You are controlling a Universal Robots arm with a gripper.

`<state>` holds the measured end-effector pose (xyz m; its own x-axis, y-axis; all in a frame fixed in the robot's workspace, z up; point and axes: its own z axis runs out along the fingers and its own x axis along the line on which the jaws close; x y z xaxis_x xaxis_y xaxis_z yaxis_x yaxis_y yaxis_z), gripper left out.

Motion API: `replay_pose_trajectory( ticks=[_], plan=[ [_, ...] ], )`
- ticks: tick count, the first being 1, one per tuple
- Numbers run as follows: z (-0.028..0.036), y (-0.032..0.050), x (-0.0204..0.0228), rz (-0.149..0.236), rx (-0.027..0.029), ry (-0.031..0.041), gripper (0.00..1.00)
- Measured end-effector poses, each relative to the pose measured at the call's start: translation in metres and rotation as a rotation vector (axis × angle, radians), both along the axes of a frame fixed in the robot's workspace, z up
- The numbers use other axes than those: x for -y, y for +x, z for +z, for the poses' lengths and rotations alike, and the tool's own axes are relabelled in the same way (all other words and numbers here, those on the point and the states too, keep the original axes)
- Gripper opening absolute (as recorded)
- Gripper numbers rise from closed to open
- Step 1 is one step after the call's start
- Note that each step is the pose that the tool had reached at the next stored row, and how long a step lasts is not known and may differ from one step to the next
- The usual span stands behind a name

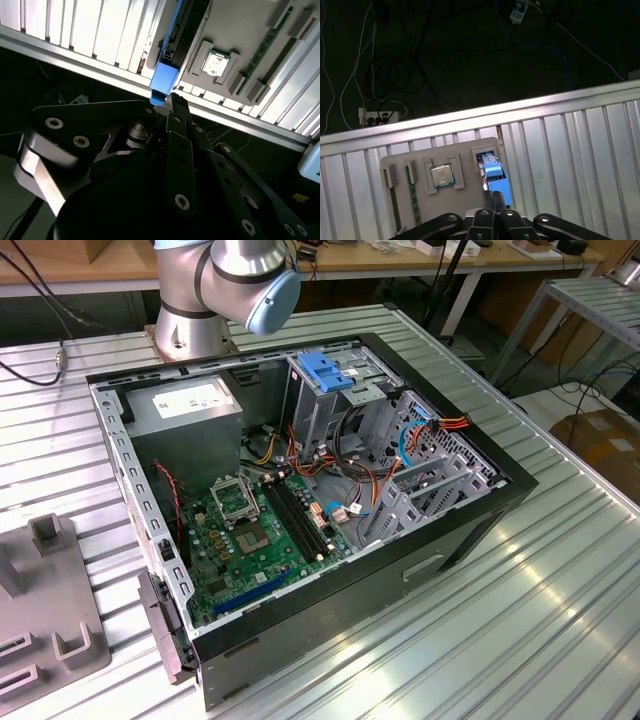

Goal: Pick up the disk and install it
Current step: 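Pick up the disk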

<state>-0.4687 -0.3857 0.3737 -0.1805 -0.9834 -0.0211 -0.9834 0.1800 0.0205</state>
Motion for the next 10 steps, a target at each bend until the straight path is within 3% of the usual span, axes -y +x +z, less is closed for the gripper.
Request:
replay_pose_trajectory(
  ticks=[3, 5, 6, 10],
  plan=[
    [-0.0011, 0.0021, 0.0000, 0.008, 0.0013, -0.0002, 0.11],
    [-0.0021, 0.0038, -0.0001, 0.020, 0.0015, -0.0003, 0.16],
    [-0.0023, 0.0042, -0.0002, 0.026, 0.0016, -0.0002, 0.24],
    [-0.0030, 0.0048, -0.0003, 0.057, 0.0015, -0.0002, 0.25]
  ],
)
